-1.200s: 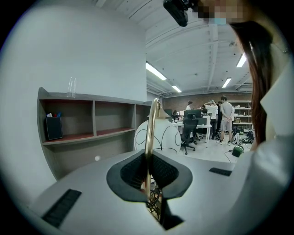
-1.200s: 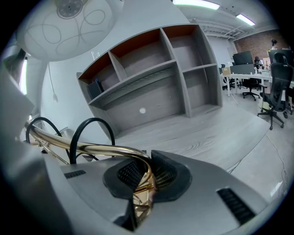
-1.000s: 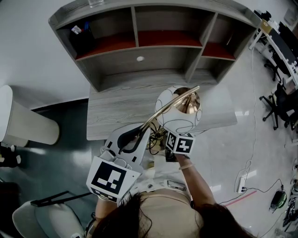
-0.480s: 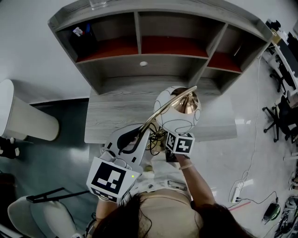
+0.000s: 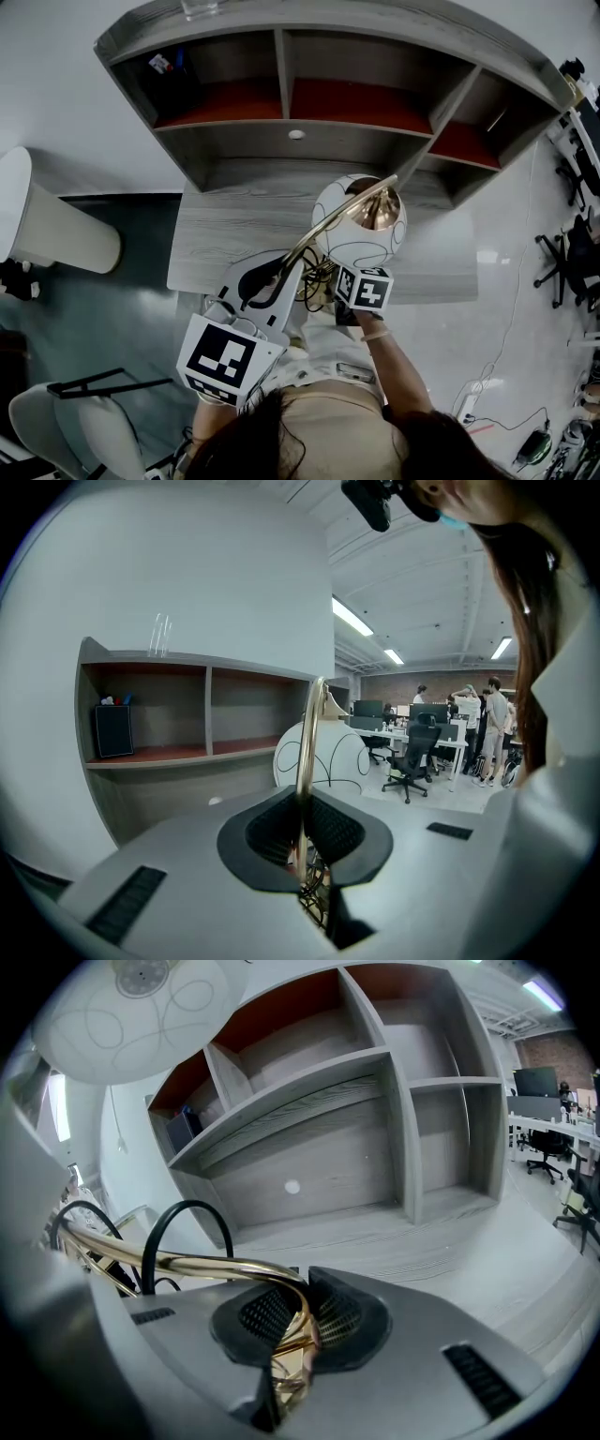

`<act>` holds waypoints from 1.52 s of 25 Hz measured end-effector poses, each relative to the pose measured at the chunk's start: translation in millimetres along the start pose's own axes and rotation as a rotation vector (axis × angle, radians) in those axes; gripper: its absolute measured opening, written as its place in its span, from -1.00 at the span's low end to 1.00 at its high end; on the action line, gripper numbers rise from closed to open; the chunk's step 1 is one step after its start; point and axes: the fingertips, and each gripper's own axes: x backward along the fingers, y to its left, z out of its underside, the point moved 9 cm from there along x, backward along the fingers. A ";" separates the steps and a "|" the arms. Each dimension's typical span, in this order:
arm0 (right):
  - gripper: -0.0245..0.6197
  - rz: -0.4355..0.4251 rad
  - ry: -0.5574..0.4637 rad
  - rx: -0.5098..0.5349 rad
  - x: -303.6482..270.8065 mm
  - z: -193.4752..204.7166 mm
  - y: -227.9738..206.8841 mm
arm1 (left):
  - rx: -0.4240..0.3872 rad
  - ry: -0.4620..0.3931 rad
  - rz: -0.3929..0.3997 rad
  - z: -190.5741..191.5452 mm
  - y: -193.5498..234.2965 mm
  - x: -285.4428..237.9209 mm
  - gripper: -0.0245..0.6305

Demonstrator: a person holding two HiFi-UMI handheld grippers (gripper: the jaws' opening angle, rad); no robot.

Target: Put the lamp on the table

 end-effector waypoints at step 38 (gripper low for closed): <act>-0.79 -0.032 0.098 0.004 -91.9 -36.4 -23.6 | 0.038 0.078 -0.065 -2.3 57.3 -77.3 -0.86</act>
